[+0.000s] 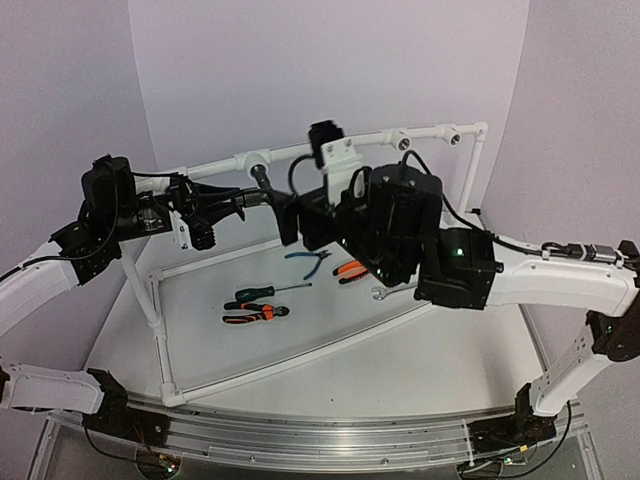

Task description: Install the water faucets

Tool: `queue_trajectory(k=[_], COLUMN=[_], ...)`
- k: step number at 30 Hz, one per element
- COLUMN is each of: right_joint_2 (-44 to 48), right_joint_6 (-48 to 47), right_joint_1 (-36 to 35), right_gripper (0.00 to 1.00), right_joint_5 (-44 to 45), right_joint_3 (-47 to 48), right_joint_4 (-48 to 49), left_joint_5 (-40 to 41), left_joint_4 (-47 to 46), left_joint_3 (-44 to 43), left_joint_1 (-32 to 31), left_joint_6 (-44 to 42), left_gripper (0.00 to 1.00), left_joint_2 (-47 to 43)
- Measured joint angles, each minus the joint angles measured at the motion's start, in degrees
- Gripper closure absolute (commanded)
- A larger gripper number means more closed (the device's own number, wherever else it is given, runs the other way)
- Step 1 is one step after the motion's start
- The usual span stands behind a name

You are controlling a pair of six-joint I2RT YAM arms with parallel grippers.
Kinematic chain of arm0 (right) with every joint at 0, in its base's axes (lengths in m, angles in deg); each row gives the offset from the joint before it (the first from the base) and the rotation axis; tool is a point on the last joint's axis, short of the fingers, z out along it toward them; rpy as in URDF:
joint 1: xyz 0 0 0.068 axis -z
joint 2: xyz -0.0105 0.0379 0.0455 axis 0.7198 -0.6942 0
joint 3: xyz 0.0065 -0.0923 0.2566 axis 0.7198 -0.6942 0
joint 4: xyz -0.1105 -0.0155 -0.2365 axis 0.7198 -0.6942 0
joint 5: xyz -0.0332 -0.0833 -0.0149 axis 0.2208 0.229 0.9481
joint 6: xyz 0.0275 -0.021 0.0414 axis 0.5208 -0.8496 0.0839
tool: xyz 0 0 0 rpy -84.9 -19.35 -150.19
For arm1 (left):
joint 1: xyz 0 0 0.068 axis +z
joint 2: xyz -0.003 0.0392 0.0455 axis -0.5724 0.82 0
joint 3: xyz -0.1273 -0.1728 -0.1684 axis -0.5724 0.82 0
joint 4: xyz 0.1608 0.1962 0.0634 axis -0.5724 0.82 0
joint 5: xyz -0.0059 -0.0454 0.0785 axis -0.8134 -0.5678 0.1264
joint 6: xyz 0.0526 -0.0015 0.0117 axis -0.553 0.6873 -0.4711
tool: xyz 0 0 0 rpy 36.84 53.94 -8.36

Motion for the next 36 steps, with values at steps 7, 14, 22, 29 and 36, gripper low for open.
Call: queue_trajectory(k=[7, 14, 22, 29, 36], right_joint_2=[-0.58, -4.46, -10.80, -13.09, -14.41], right_joint_6=[-53.19, -73.06, -79.64, -81.72, -82.38], right_joint_1=[-5.63, -1.74, 1.54, 2.13, 2.61], right_gripper=[0.09, 0.18, 0.32, 0.41, 0.68], right_joint_5=[1.24, -1.42, -4.53, -7.04, -8.12], right_joint_3=[-9.62, -6.01, 0.06, 3.18, 5.18], right_joint_4=[7.27, 9.42, 10.00, 10.36, 11.12], left_joint_5=[0.01, -0.10, -0.08, -0.04, -0.04], left_joint_4=[-0.02, -0.12, 0.10, 0.44, 0.50], left_joint_3=[-0.02, -0.15, -0.41, -0.50, -0.52], left_joint_1=[-0.01, -0.04, -0.12, -0.12, -0.12], left_joint_6=[0.22, 0.20, 0.18, 0.15, 0.15], left_gripper=[1.00, 1.00, 1.00, 1.00, 1.00], left_joint_2=[0.05, 0.38, 0.41, 0.41, 0.43])
